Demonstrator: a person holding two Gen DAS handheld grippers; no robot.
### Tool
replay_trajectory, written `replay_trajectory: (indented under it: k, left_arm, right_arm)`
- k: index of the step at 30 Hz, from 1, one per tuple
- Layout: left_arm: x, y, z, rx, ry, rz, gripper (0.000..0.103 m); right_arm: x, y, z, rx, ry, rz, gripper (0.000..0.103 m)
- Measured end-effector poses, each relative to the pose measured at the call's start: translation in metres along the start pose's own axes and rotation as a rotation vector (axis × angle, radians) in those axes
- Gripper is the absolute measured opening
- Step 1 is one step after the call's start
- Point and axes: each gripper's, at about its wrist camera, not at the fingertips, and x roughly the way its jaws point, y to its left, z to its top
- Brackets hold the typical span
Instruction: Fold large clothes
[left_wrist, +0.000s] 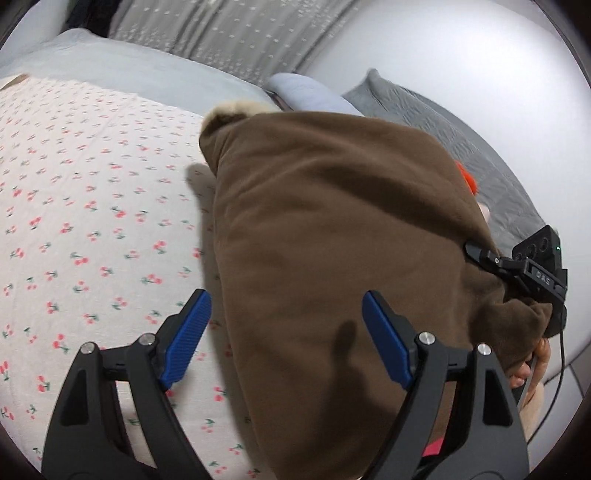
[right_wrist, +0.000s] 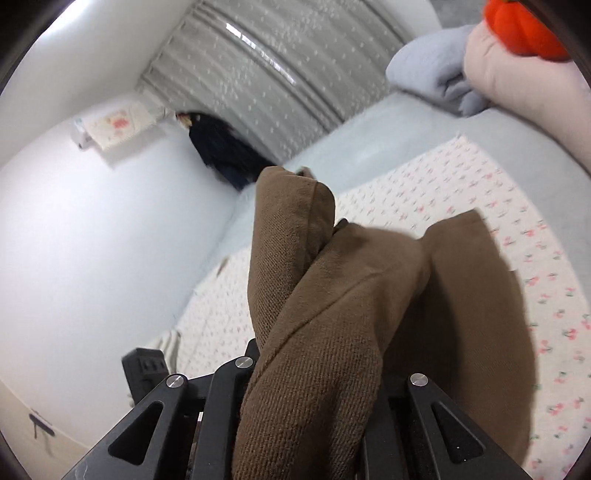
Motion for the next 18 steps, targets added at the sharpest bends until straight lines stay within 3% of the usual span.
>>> replay_trajectory:
  k: [6,9,10,13,16,18]
  left_arm:
    - [0.034,-0.018,-0.023,0.056,0.115,-0.011,0.084]
    - [0.046,-0.017,-0.032,0.026,0.149,-0.038,0.084]
    - [0.047,-0.016,-0.034,0.017,0.155,-0.042,0.084]
    - [0.044,-0.018,-0.034,0.009,0.145,-0.038,0.084]
    - [0.039,-0.027,-0.035,0.068,0.119,0.016,0.084]
    - [0.037,-0.031,-0.038,0.091,0.101,0.032,0.084]
  right_arm:
    - [-0.022,-0.095,-0.02,0.242,-0.003,-0.076,0.014]
    - [-0.002,-0.134,-0.034,0.274,0.101,-0.175,0.027]
    - [0.003,-0.139,-0.039,0.265,0.129,-0.206,0.034]
    - [-0.003,-0.138,-0.044,0.271,0.149,-0.188,0.042]
    - [-0.032,-0.114,-0.035,0.204,0.081,-0.223,0.058]
    - [-0.055,-0.093,-0.036,0.142,0.031,-0.221,0.059]
